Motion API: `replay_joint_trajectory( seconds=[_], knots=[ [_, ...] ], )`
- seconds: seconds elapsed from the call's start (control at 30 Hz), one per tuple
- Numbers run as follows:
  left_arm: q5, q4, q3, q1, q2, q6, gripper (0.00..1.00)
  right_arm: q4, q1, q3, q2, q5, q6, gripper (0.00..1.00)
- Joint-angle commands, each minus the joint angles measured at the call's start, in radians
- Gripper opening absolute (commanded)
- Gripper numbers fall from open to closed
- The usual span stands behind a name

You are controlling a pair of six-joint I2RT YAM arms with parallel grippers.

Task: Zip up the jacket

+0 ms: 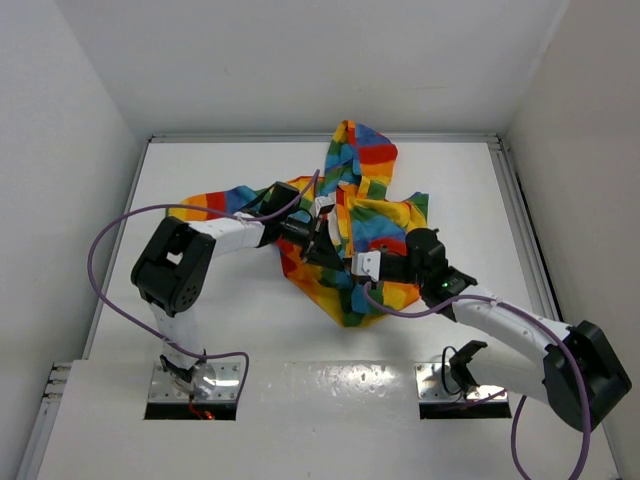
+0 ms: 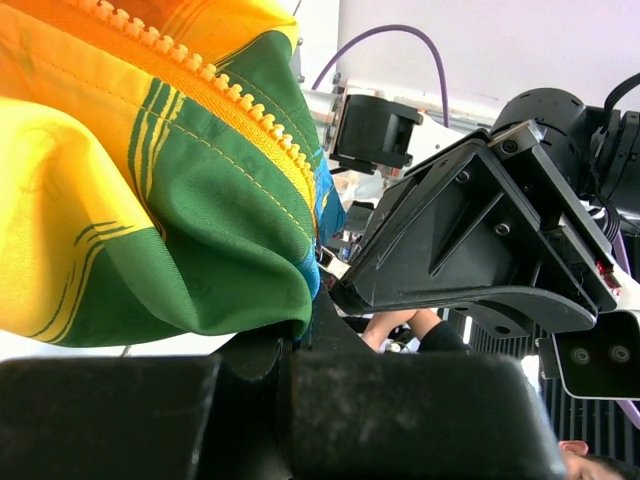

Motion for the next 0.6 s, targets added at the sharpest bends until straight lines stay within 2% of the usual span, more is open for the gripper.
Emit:
replay_joint_trajectory(
  seconds=[0.0,0.57],
  knots=[
    [0.062,0.027,0.047,-0.032,-0.039,0.014,0.00,0.020,-0.011,0.036,0.011,0.002,0.016,0.04],
    [0.082,0.054,0.056,-0.032,-0.067,0.042,0.00,0.000,-0.020,0.027,0.001,0.007,0.041,0.05]
  ],
)
